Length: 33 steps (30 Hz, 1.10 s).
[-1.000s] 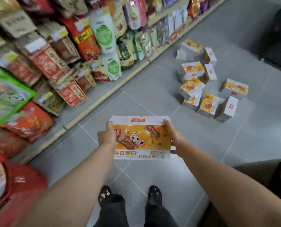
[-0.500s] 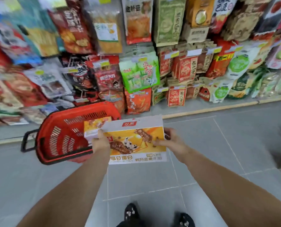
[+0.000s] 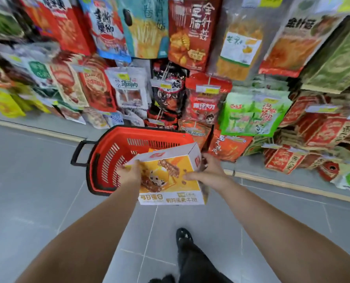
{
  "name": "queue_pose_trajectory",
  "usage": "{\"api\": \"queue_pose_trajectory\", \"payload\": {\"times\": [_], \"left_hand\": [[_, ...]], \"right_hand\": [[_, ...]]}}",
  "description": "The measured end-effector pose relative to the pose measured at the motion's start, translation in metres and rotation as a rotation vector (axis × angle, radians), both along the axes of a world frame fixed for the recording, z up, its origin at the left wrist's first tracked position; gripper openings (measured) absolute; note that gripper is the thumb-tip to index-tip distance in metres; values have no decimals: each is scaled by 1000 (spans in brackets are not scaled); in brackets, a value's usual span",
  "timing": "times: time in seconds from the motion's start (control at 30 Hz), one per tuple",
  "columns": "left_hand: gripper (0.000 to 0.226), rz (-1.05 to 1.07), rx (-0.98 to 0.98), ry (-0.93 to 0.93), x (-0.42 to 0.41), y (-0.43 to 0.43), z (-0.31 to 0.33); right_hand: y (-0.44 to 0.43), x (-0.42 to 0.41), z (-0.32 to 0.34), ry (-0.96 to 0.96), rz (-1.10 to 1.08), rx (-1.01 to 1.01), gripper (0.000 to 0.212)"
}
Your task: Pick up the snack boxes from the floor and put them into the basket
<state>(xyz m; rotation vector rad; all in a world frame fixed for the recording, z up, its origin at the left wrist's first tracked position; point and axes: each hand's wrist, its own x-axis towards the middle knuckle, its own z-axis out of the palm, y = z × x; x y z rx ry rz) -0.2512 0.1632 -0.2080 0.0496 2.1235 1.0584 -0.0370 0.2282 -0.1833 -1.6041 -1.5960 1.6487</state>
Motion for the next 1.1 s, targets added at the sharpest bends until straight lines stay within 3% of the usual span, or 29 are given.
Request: {"api": "queue_pose_trajectory", "payload": {"times": [0.23, 0.47, 0.7, 0.93, 1.1], "left_hand": [[34, -549, 53, 176, -68, 56, -11], [43, -682, -47, 86, -171, 73, -64], [60, -903, -280, -20, -265, 103, -151], [80, -905, -356, -108, -294, 123, -264], [78, -873, -477, -183, -293, 135, -326]], "right_hand": [[76, -110, -37, -338, 176, 141, 88], [97, -233, -87, -577, 379, 291, 91], [113, -349, -191, -753, 491, 315, 98], [134, -400, -303, -815, 695, 275, 102], [148, -402, -356, -820, 795, 220, 97]]}}
